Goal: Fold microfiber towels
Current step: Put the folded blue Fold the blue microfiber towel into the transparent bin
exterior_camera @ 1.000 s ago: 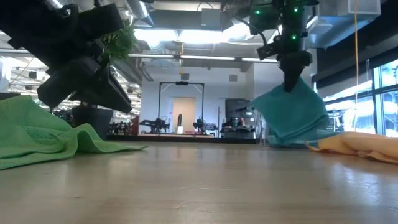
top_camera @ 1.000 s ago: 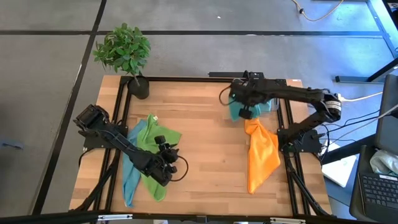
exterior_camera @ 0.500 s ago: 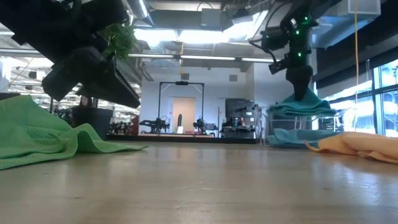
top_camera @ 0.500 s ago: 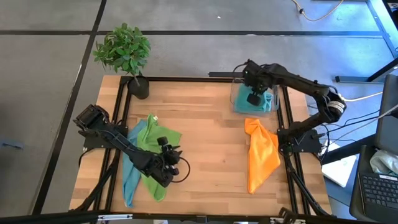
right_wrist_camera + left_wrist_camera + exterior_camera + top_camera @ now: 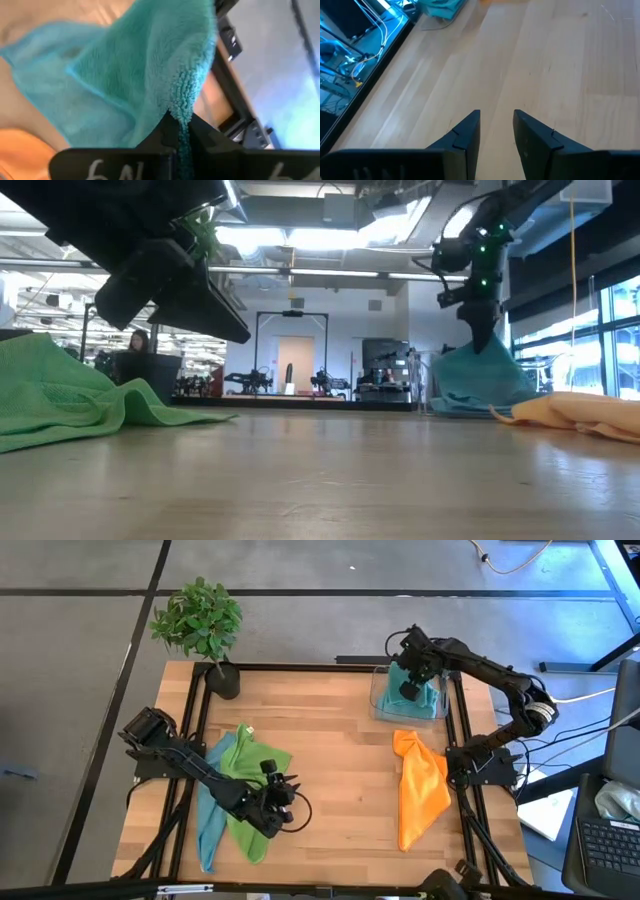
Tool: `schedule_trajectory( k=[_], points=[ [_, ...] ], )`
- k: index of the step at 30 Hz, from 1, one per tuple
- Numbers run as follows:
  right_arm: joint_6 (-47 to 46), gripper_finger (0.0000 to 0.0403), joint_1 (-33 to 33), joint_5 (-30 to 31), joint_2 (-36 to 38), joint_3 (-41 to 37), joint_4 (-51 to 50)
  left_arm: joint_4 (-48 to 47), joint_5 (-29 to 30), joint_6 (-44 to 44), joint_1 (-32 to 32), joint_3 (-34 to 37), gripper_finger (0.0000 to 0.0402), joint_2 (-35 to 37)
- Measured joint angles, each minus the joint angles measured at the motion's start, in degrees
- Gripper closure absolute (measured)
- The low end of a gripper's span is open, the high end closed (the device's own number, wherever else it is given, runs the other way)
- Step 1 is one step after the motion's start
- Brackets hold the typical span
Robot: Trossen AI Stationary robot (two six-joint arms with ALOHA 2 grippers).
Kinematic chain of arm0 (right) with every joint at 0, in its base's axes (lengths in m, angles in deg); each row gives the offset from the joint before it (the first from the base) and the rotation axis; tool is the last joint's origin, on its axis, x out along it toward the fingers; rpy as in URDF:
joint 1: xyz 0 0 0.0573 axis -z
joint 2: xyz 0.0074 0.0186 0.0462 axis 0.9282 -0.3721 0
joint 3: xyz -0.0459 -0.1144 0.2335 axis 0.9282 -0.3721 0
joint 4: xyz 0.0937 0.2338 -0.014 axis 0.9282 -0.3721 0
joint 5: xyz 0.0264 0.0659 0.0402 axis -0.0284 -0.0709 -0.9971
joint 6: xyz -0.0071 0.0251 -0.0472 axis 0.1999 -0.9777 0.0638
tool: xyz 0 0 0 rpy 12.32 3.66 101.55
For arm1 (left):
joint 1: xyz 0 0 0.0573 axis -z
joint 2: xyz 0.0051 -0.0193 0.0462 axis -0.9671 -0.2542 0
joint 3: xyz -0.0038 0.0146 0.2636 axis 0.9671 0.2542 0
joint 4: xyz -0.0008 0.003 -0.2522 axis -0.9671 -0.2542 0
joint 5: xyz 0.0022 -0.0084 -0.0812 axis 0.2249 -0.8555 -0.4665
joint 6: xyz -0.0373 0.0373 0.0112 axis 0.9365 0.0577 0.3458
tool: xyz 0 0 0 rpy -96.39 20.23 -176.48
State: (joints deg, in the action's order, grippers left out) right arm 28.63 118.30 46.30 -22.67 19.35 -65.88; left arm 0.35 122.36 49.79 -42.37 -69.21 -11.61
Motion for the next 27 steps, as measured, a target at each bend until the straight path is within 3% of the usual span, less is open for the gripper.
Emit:
schedule_trajectory(
  k=[3, 6, 12, 15, 23, 27],
  points=[
    [0.4, 0.0394, 0.0, 2.0, -0.2, -2.3, -0.9, 0.0, 0.0, -0.1, 0.0, 0.0, 0.0292, 0.0],
    [-0.3, 0.0393, -0.2, 8.5, 0.0, -3.1, -2.8, 0.0, 0.0, -0.1, -0.2, 0.0, 0.0292, 0.0],
    [-0.6, 0.0393, -3.2, 16.7, 3.6, 0.3, -4.7, 0.0, -0.1, -0.2, -0.4, 0.0, 0.0292, 0.0],
    [-0.4, 0.0393, -4.8, 10.7, 6.4, 3.0, -4.8, -0.1, -0.2, -0.1, -0.4, 0.0, 0.0292, 0.0],
    [-3.8, 0.0393, -7.7, -13.8, 11.9, 9.9, -10.9, -0.1, -0.9, 0.0, -0.4, 0.0, 0.0292, 0.0],
    [-6.4, 0.0393, -7.7, -22.3, 12.6, 13.8, -15.9, -0.2, -1.1, 0.1, -0.4, 0.0, 0.0292, 0.0]
  ],
)
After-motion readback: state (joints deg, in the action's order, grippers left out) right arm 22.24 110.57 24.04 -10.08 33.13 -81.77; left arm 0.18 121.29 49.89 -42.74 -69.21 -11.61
